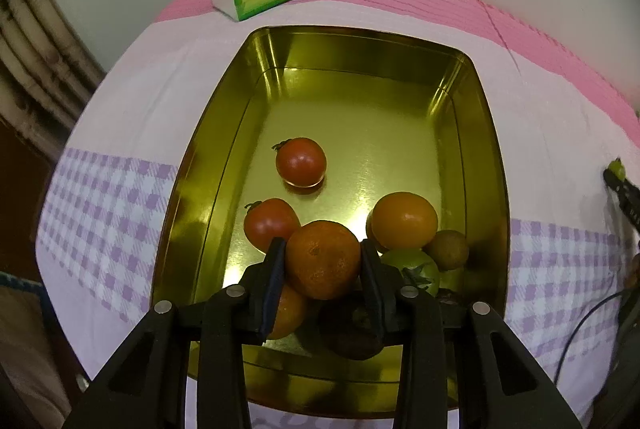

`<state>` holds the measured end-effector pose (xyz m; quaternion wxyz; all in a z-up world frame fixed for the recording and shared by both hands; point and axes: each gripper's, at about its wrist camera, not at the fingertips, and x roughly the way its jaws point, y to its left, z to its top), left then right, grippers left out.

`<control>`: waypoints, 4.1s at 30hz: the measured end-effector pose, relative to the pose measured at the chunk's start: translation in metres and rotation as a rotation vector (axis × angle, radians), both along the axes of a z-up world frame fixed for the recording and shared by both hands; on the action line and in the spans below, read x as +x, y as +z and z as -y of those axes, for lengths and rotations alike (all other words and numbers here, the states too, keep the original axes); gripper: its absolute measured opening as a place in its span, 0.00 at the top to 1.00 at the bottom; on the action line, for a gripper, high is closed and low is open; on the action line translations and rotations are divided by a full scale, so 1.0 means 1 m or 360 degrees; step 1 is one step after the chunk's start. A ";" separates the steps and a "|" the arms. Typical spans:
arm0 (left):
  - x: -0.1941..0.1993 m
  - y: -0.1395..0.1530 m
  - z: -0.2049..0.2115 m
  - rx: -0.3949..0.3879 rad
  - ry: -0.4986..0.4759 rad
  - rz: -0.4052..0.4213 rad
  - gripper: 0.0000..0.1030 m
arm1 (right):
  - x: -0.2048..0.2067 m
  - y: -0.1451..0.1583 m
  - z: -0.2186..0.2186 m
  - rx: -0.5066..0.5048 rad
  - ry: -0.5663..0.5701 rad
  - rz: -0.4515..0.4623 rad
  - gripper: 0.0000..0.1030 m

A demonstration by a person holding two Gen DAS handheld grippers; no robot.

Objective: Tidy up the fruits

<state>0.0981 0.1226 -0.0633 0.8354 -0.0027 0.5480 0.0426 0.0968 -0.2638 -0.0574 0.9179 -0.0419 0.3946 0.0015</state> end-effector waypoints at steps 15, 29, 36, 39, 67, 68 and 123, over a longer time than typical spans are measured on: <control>-0.002 0.005 0.002 0.0038 -0.0044 0.0005 0.58 | 0.000 0.000 0.000 -0.0033 -0.0003 0.0006 0.66; -0.028 0.048 -0.013 0.0043 0.0007 0.0159 0.52 | -0.001 0.000 -0.003 -0.0068 -0.0007 0.0010 0.67; -0.048 0.065 -0.038 0.0080 0.0084 0.0198 0.48 | -0.001 0.000 -0.002 -0.0076 -0.0007 0.0013 0.67; -0.059 0.069 -0.050 0.0075 0.0130 0.0202 0.46 | 0.000 0.000 -0.002 -0.0077 -0.0009 0.0015 0.68; -0.085 0.067 -0.085 0.0080 0.0368 0.0227 0.37 | -0.040 0.060 -0.266 0.0112 0.0846 -0.0005 0.69; -0.085 0.067 -0.085 0.0083 0.0372 0.0229 0.37 | -0.041 0.056 -0.274 0.0103 0.0866 -0.0018 0.68; -0.083 0.057 -0.067 0.0096 0.0253 0.0180 0.35 | -0.071 0.044 -0.298 0.0051 0.0739 -0.0030 0.17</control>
